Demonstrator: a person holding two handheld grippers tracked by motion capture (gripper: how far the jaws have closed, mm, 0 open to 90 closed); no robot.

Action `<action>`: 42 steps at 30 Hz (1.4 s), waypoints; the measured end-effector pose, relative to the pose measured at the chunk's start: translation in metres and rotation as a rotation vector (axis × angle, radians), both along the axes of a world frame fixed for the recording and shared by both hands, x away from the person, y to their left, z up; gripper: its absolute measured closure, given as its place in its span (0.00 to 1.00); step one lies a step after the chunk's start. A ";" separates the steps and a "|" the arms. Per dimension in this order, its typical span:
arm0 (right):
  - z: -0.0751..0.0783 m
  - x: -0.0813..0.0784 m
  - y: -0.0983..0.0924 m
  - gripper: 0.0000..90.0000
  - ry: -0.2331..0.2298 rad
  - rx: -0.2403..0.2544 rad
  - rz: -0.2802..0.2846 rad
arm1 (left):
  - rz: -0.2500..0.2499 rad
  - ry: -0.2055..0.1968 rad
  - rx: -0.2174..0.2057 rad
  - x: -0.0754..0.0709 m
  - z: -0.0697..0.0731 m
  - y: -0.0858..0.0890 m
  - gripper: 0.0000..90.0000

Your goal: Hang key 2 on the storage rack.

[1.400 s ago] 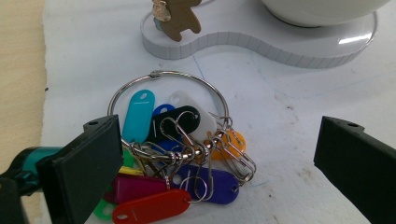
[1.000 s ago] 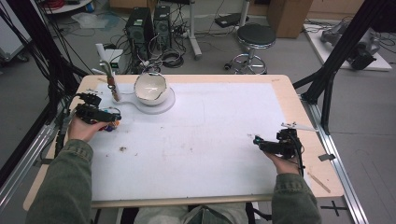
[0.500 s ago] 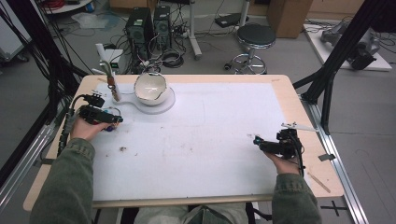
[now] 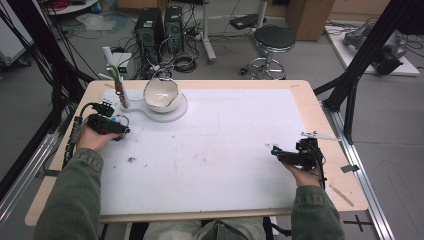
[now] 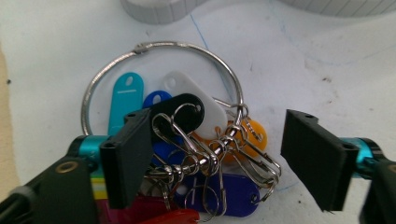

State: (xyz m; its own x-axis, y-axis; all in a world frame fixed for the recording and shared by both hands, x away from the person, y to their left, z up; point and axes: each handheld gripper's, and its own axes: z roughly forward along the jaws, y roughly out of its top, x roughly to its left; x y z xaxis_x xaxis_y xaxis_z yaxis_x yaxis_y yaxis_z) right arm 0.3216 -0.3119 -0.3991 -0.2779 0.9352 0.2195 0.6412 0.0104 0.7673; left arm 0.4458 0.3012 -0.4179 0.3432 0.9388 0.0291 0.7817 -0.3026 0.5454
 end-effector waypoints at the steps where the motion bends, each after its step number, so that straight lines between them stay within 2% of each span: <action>1: 0.000 0.000 0.000 0.01 0.004 0.001 -0.002 | 0.003 0.008 0.023 0.001 -0.003 -0.002 0.35; 3: -0.001 0.001 0.000 0.01 0.005 -0.002 -0.004 | 0.010 0.013 0.054 0.002 -0.006 -0.006 0.34; 6: -0.001 0.000 0.000 0.01 0.003 -0.002 -0.002 | -0.012 -0.001 0.053 0.000 -0.004 -0.007 0.42; 7: -0.001 0.000 0.000 0.01 0.001 -0.002 -0.001 | -0.009 -0.022 0.090 -0.001 -0.003 -0.009 0.52; 8: -0.001 0.000 0.000 0.01 0.000 -0.002 -0.001 | -0.010 -0.035 0.115 -0.002 -0.002 -0.010 0.67; 10: -0.001 0.000 0.000 0.01 -0.001 -0.002 -0.002 | -0.014 -0.043 0.126 -0.002 -0.002 -0.009 0.78; 14: -0.001 0.000 0.000 0.01 -0.001 0.000 -0.001 | -0.027 -0.040 0.103 -0.002 -0.001 -0.006 0.80; 18: -0.001 0.000 0.000 0.01 0.002 0.001 -0.001 | -0.044 -0.053 0.110 -0.004 0.000 -0.007 0.81; 25: 0.000 0.000 -0.001 0.01 0.001 0.011 -0.006 | -0.056 -0.051 0.087 -0.005 0.002 -0.006 0.82; 29: -0.001 0.000 -0.001 0.01 0.002 0.010 -0.006 | -0.042 -0.038 0.050 -0.005 0.005 -0.004 0.82; 34: -0.001 -0.001 -0.001 0.01 0.000 0.012 -0.005 | -0.033 -0.056 0.011 -0.008 0.011 0.001 0.83; 38: -0.001 -0.001 -0.001 0.01 -0.001 0.013 -0.001 | -0.027 -0.063 0.015 -0.010 0.016 0.005 0.83; 42: -0.001 -0.001 0.000 0.01 0.004 0.015 -0.002 | -0.021 -0.083 0.001 -0.013 0.021 0.008 0.83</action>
State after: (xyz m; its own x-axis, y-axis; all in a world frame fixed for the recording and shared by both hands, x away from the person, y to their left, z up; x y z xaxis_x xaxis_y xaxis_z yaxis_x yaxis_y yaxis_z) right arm 0.3210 -0.3120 -0.4001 -0.2753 0.9323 0.2347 0.6445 -0.0022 0.7646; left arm 0.4328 0.3097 -0.3966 0.3592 0.9314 0.0595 0.7272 -0.3192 0.6077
